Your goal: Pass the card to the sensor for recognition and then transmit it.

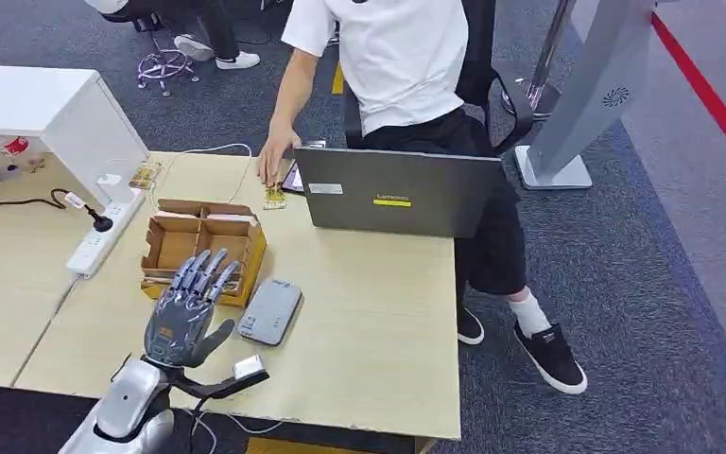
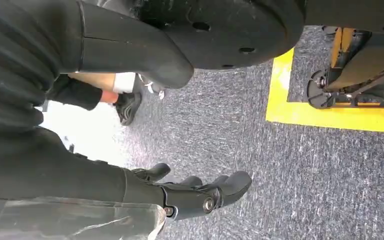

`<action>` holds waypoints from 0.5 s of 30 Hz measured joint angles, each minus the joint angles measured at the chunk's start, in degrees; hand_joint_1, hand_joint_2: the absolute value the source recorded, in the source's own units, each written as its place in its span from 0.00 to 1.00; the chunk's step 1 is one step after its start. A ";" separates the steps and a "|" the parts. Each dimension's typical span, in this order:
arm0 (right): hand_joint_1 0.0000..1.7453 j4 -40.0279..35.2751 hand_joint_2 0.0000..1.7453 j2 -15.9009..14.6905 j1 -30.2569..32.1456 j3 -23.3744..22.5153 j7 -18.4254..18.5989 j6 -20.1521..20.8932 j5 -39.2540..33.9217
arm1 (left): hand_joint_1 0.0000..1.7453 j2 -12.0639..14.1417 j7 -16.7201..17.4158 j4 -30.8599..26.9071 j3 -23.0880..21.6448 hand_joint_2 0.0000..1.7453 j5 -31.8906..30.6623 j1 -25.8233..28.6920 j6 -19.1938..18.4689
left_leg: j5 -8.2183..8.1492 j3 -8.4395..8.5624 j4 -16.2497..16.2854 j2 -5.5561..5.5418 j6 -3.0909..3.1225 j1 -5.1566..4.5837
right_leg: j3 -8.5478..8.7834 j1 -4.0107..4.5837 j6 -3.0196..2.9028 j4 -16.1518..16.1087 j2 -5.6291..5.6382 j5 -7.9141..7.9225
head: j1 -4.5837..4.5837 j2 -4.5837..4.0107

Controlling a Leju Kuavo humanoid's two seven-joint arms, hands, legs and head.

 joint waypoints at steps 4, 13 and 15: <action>0.00 0.00 1.00 0.00 0.00 0.00 0.00 0.02 0.24 | 0.00 0.59 0.37 0.79 0.02 1.00 -1.27 -0.01 1.31 | 0.00 0.00 0.00 -0.01 0.00 0.00 | 0.00 0.00 0.00 0.00 -0.01 0.00 | 0.02 0.00; 0.00 0.00 1.00 0.00 -0.04 0.00 -0.24 0.11 1.51 | 0.00 0.35 -2.57 8.35 1.83 1.00 2.40 -3.48 7.63 | 0.01 0.01 0.00 -0.02 -0.01 0.00 | 0.00 0.00 -0.01 0.00 -0.02 0.01 | 0.00 0.00; 0.00 0.00 1.00 0.00 -0.05 0.00 -0.11 0.11 1.75 | 0.00 0.17 -3.37 10.12 2.34 1.00 3.17 -4.27 7.67 | 0.02 0.01 0.00 -0.02 -0.02 0.00 | 0.00 0.00 -0.01 0.00 -0.01 0.01 | 0.00 0.00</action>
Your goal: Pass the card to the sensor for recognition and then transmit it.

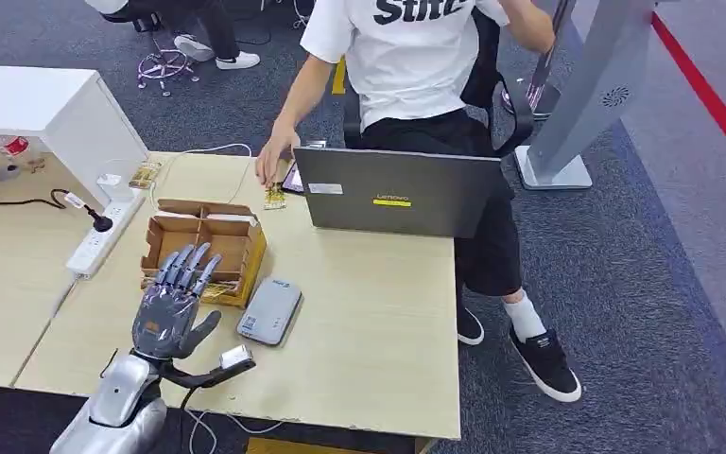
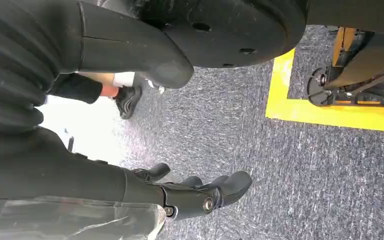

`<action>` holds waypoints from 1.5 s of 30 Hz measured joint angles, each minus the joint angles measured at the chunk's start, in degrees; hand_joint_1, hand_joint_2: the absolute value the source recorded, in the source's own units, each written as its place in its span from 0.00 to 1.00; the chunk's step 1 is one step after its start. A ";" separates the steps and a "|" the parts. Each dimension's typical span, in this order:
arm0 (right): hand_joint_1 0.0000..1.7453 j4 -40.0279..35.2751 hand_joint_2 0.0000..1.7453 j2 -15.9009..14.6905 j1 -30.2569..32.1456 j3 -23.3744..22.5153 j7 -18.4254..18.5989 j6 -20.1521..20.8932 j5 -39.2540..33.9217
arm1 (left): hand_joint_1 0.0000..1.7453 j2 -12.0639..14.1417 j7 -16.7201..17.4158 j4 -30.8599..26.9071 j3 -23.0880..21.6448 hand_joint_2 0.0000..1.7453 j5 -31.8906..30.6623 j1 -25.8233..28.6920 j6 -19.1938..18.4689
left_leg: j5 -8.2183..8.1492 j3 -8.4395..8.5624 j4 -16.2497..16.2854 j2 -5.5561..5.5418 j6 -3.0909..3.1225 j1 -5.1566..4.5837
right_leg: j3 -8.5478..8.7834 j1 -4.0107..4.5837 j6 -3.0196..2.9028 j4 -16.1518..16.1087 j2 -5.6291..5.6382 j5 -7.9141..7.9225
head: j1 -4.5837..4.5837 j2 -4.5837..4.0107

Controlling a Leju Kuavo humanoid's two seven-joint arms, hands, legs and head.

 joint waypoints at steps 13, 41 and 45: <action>0.00 0.00 1.00 0.09 -0.02 -0.13 0.26 0.00 0.37 | 0.00 -1.42 -1.90 7.19 1.75 1.00 1.62 -3.65 0.02 | 0.00 -0.01 0.00 0.00 0.00 -0.01 | 0.00 0.00 0.00 0.00 0.01 0.00 | 0.00 0.00; 0.00 0.00 1.00 0.28 -0.01 -1.60 0.00 -0.09 1.46 | 1.00 -3.85 -6.21 3.67 6.73 1.00 0.96 -3.29 0.07 | 0.00 -0.01 0.00 0.00 0.00 0.00 | 0.00 0.00 0.00 0.00 0.00 0.00 | 0.00 0.00; 0.00 0.00 1.00 0.31 -0.01 -1.88 -0.13 -0.07 1.64 | 1.00 -4.41 -7.49 2.36 7.95 1.00 0.15 -3.16 0.07 | 0.00 -0.01 0.00 0.00 0.00 0.00 | -0.01 0.00 0.00 0.00 0.00 0.00 | 0.00 0.00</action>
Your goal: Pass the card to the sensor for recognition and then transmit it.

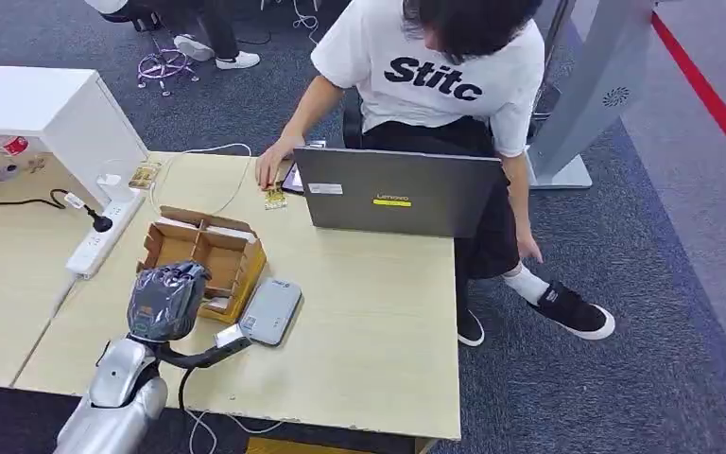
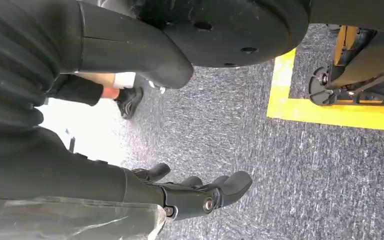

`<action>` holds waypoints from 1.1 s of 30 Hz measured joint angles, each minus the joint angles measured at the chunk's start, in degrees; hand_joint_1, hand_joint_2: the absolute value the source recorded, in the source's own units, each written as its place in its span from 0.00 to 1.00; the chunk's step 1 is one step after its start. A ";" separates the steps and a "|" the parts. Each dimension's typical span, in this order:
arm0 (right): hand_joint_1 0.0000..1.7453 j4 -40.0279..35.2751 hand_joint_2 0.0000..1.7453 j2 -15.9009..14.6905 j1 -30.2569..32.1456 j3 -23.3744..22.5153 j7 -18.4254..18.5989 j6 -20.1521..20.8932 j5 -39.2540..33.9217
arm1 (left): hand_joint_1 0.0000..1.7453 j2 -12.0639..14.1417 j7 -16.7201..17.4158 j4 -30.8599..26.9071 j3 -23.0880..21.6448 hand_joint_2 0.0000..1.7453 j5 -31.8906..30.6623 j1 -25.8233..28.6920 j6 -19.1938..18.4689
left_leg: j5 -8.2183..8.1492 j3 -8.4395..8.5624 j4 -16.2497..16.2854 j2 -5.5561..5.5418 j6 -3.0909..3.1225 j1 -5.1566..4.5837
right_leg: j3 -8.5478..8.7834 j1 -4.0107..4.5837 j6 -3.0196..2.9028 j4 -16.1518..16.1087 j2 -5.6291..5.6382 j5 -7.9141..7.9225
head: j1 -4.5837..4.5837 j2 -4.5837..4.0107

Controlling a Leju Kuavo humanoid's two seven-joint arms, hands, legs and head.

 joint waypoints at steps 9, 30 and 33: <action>0.00 0.00 1.00 0.13 -0.06 -0.46 -0.13 0.13 1.64 | 1.00 0.00 2.75 -2.67 2.23 1.00 -1.05 -4.63 0.00 | 0.05 0.01 0.01 -0.04 -0.04 0.01 | 0.00 0.00 -0.03 0.02 -0.04 0.05 | 0.00 0.00; 0.00 0.00 1.00 0.46 -0.10 -3.40 -0.74 0.13 1.66 | 0.00 1.82 5.00 -11.57 -7.61 1.00 3.37 -1.62 -4.33 | 0.04 -0.04 0.01 0.03 -0.03 -0.01 | -0.07 0.00 -0.03 0.00 0.03 0.04 | 0.00 0.00; 0.00 0.00 1.00 0.48 -0.10 -4.00 -1.00 0.13 1.62 | 0.00 1.68 4.54 -14.40 -9.83 1.00 3.67 0.28 -7.07 | 0.05 -0.04 0.01 0.02 -0.03 -0.01 | -0.06 0.00 -0.03 0.01 0.02 0.05 | 0.00 0.00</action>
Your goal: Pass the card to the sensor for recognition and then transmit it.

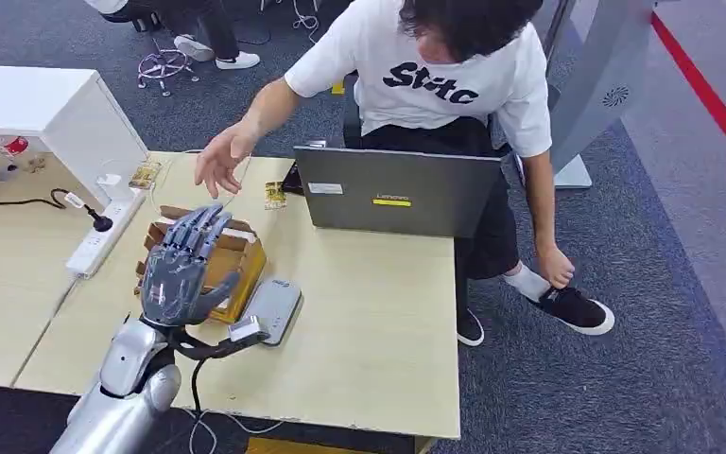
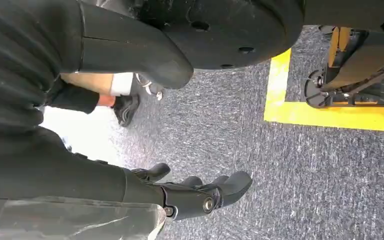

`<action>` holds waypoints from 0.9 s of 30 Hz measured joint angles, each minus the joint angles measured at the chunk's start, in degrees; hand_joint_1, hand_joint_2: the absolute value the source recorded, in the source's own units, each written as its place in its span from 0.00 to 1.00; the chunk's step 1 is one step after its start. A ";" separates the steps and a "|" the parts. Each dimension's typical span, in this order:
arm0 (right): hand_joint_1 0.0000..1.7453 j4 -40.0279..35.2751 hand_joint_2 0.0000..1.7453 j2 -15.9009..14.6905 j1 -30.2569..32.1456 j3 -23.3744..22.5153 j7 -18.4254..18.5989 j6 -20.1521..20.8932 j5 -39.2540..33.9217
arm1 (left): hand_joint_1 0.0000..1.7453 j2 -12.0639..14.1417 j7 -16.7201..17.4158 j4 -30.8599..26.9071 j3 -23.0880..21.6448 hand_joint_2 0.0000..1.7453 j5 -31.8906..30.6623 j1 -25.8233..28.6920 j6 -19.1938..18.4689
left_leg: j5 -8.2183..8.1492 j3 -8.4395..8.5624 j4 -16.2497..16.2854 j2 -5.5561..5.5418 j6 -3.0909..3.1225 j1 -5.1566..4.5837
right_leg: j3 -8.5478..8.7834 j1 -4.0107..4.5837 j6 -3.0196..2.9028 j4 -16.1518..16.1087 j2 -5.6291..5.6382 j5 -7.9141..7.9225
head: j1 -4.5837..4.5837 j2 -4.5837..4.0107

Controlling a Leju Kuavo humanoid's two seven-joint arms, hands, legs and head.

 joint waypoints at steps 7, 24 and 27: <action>0.00 0.00 1.00 0.00 0.01 -1.29 -0.48 0.17 0.00 | 0.00 3.48 2.93 -2.82 -3.79 1.00 -5.07 3.98 -6.79 | 0.00 0.00 -0.01 0.01 0.00 0.02 | -0.02 0.01 -0.01 0.02 0.01 -0.01 | -0.02 0.00; 0.00 0.00 1.00 0.00 0.00 -2.60 -0.26 0.52 0.81 | 0.00 10.89 5.11 1.74 -2.12 1.00 -5.42 5.52 -6.89 | 0.01 -0.02 -0.02 -0.03 -0.01 0.02 | 0.00 0.01 -0.02 0.05 -0.04 -0.02 | 0.00 0.00; 0.00 0.00 1.00 0.00 0.00 -2.71 -0.42 0.61 0.98 | 0.00 10.97 5.11 2.51 -1.62 1.00 -5.29 5.50 -6.89 | 0.01 -0.02 -0.03 -0.03 -0.01 0.02 | 0.00 0.01 -0.02 0.05 -0.04 -0.02 | 0.00 0.00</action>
